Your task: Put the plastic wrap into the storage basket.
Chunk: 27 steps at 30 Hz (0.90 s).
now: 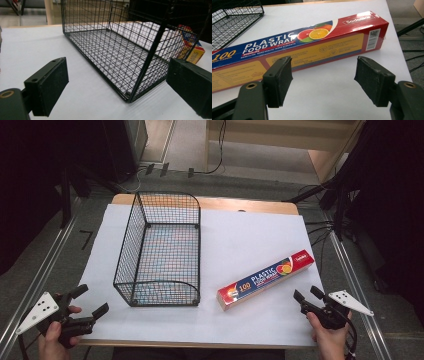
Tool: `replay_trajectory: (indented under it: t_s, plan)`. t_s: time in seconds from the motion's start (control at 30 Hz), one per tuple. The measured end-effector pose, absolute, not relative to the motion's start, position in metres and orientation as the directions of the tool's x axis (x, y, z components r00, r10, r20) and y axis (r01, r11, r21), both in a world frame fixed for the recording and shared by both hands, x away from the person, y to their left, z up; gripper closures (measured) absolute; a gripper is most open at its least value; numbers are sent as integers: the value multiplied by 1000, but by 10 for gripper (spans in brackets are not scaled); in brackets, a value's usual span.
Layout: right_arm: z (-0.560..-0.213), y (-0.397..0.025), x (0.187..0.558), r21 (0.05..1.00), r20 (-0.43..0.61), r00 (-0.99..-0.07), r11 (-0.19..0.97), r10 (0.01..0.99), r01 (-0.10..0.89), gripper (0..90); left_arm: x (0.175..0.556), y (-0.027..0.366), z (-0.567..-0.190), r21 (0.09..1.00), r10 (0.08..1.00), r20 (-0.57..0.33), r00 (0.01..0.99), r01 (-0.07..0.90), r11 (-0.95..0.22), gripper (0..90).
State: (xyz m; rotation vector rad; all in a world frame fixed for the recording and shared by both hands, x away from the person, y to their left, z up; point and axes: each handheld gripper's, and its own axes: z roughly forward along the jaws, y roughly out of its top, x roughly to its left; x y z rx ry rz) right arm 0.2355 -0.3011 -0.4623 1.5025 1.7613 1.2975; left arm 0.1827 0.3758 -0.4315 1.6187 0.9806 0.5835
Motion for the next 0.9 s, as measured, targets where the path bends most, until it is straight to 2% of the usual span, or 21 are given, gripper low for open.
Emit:
replay_trajectory:
  t_s: [0.63, 0.83, 0.9]
  plan:
    - [-456, -279, 233, 885, 174, -347, 8, 922, 465, 353, 185, 379, -434, 951, 835, -137, 533, 306, -39, 60]
    - [-456, -277, 231, 885, 166, -366, 25, 916, 465, 396, 185, 373, -434, 949, 828, -120, 548, 307, -66, 60]
    - [-455, -276, 231, 884, 176, -380, 24, 908, 466, 452, 184, 373, -433, 948, 828, -118, 548, 310, -70, 60]
